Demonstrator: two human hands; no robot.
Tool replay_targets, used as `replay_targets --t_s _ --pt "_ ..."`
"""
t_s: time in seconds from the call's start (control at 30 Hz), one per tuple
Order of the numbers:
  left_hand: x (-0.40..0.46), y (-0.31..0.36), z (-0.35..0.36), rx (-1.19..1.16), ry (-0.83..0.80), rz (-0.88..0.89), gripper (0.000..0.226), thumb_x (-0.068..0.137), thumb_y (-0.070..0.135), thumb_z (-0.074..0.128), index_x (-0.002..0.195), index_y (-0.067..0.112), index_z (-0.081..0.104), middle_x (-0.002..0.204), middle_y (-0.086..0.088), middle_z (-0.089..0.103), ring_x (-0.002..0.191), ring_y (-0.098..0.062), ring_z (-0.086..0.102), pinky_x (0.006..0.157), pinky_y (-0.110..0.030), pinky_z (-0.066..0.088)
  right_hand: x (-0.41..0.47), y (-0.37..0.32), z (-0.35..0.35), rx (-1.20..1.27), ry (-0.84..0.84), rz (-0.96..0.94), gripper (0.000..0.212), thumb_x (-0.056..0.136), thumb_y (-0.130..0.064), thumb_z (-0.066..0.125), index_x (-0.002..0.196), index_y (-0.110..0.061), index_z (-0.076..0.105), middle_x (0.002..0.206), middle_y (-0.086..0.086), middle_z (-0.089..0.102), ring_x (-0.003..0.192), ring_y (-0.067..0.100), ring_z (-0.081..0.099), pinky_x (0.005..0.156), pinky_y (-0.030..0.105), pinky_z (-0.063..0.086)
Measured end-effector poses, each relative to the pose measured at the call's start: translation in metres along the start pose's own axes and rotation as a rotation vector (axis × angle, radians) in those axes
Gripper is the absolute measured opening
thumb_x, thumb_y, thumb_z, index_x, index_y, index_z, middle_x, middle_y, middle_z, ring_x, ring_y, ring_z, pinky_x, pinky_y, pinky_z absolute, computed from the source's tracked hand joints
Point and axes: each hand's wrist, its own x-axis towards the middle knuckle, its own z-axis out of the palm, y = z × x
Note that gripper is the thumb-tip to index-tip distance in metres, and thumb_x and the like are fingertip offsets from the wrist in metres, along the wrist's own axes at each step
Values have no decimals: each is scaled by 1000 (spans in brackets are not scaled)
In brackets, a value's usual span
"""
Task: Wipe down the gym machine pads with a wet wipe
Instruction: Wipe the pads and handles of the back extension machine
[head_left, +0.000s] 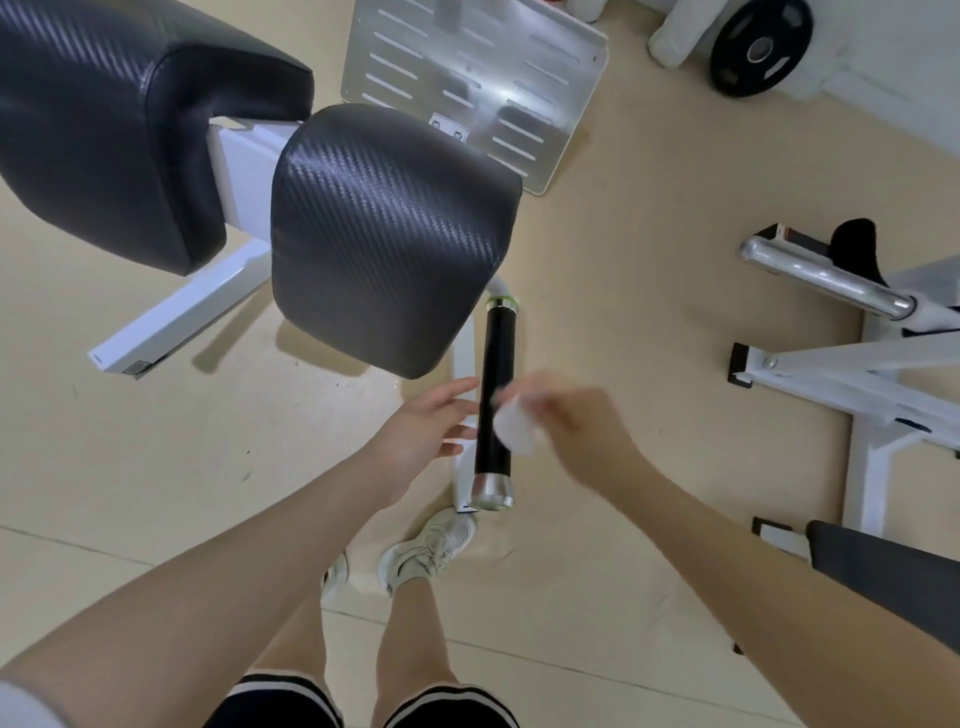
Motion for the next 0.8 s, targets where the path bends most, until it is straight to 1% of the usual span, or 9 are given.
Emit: replay_targets --t_s 0.1,0.17,0.27,0.37,0.43,0.5,0.63,0.73,0.8 --pt "-2 -9 12 236 39 153 53 84 26 65 134 29 47 116 7 58 96 -10 60 90 -19 45 43 31 -1 281 601 250 21 93 -5 44 97 -9 64 86 0 64 82 8 62 72 19 47" --pt "-2 -14 15 370 59 229 66 80 24 71 138 29 40 119 11 52 94 -6 58 81 -12 47 73 56 13 540 671 424 22 89 -5 43 99 -9 62 95 12 67 87 29 63 66 31 47" --pt "4 -18 13 445 75 265 69 78 26 72 139 29 39 120 13 51 97 -1 53 78 -8 44 94 73 40 882 375 565 25 94 -6 40 110 1 58 91 17 63 73 27 59 60 30 47" --pt "10 -20 7 568 100 316 75 71 46 72 137 32 41 125 12 52 119 -8 43 103 -25 33 92 74 52 1042 53 479 33 96 -18 40 116 3 55 90 15 57 73 26 56 60 33 49" --pt "9 -19 8 649 126 354 73 72 45 72 137 32 41 135 9 45 132 -14 30 113 -31 19 75 75 50 1021 64 386 30 97 -16 41 112 1 61 93 16 57 80 29 52 63 31 50" --pt "7 -17 9 644 123 339 68 78 34 71 138 30 39 146 7 30 138 -12 18 108 -20 11 43 70 46 981 50 359 33 98 -9 35 101 -6 68 89 11 63 79 24 57 68 26 53" --pt "1 -12 12 599 44 303 69 83 28 67 143 25 33 150 6 29 137 -8 26 102 -14 18 -27 56 42 978 -81 340 29 98 3 30 115 10 51 71 -2 71 66 6 67 66 17 52" --pt "-5 -2 13 666 4 260 70 85 29 64 145 21 29 143 1 44 130 -12 41 102 -19 30 -56 53 39 983 -42 409 29 96 2 39 121 8 52 113 21 64 95 26 66 83 28 55" --pt "-12 6 12 860 21 248 65 87 36 59 144 20 32 140 -3 46 129 -18 42 105 -27 32 -72 48 31 915 43 496 21 94 3 44 105 -1 61 112 20 60 93 26 66 84 33 56"
